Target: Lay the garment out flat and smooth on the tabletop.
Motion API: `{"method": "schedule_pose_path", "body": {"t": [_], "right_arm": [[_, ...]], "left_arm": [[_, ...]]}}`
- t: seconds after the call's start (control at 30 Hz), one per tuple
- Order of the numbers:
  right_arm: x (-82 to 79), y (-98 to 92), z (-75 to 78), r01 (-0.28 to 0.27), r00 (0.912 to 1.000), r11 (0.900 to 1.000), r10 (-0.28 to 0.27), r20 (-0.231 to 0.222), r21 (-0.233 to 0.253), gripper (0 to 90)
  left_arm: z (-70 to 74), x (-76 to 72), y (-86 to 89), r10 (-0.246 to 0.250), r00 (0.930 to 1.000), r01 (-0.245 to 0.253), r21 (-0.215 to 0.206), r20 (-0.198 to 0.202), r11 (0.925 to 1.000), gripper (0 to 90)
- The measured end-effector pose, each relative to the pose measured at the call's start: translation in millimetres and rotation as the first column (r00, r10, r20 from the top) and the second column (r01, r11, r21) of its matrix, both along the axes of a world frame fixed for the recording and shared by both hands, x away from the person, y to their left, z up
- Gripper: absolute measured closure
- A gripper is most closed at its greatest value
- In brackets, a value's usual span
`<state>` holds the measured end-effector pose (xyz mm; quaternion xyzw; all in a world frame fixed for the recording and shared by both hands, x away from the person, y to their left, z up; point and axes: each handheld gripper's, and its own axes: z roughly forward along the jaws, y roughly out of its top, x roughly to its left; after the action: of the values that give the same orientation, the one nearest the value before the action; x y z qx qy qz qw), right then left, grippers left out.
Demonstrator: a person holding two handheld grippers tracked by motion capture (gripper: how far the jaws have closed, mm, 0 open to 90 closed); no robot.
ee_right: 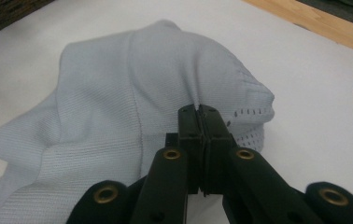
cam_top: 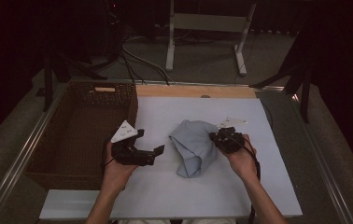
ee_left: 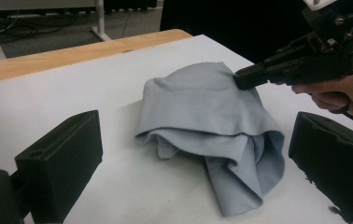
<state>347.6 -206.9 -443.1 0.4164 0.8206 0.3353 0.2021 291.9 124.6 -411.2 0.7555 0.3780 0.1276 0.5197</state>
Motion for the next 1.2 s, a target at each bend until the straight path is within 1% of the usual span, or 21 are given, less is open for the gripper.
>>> {"method": "schedule_pose_path", "body": {"t": [0.1, 0.33, 0.57, 0.73, 0.87, 1.03, 1.07, 1.1, 1.13, 1.2], "right_arm": [[-4.2, -7.5, -0.3, 0.015, 0.9999, 1.000, -0.015, 0.000, 0.013, 89.4], [-13.9, -26.0, -3.3, 0.049, 0.9988, 0.999, -0.049, 0.002, 0.015, 89.2], [-23.9, -42.8, -7.7, 0.098, 0.9952, 0.995, -0.098, 0.000, 0.027, 89.2], [-30.2, -52.4, -11.5, 0.119, 0.9929, 0.993, -0.119, 0.001, 0.017, 89.0], [-32.7, -59.0, -15.1, 0.139, 0.9903, 0.990, -0.139, -0.008, 0.008, 88.9], [-32.3, -64.7, -19.5, 0.179, 0.9835, 0.984, -0.179, -0.027, -0.010, 87.8], [-32.1, -65.6, -19.9, 0.186, 0.9820, 0.982, -0.186, -0.030, -0.011, 85.3], [-32.3, -66.3, -19.7, 0.200, 0.9794, 0.980, -0.201, -0.022, -0.014, 78.3], [-32.5, -67.3, -18.8, 0.213, 0.9769, 0.977, -0.213, -0.016, -0.013, 73.7], [-33.3, -69.4, -15.7, 0.225, 0.9744, 0.974, -0.225, -0.005, 0.012, 63.3]], "left_arm": [[0.0, 0.0, 0.0, 0.001, 1.0000, -0.001, 0.000, -0.001, 1.0000, 4.5], [-0.1, -0.1, -0.4, 0.001, 1.0000, -0.001, 0.004, 0.000, 1.0000, 4.5], [-0.2, -0.2, -0.5, 0.000, 1.0000, 0.000, 0.006, 0.000, 1.0000, 4.6], [-0.2, -0.2, -0.5, 0.000, 1.0000, 0.000, 0.007, 0.000, 1.0000, 4.6], [-0.3, -0.3, -0.8, 0.000, 1.0000, 0.000, 0.009, 0.000, 1.0000, 4.5], [-0.3, -0.4, -0.7, 0.000, 1.0000, 0.000, 0.009, 0.001, 1.0000, 4.6], [-0.3, -0.3, -0.8, 0.000, 1.0000, 0.000, 0.010, 0.000, 1.0000, 4.5], [-0.3, -0.3, -0.9, 0.000, 1.0000, 0.000, 0.010, 0.000, 1.0000, 4.5], [-0.3, -0.3, -0.9, -0.001, 1.0000, 0.001, 0.010, 0.000, 0.9999, 4.5], [-0.4, -0.3, -0.9, 0.000, 1.0000, 0.000, 0.010, 0.000, 0.9999, 4.6]]}}
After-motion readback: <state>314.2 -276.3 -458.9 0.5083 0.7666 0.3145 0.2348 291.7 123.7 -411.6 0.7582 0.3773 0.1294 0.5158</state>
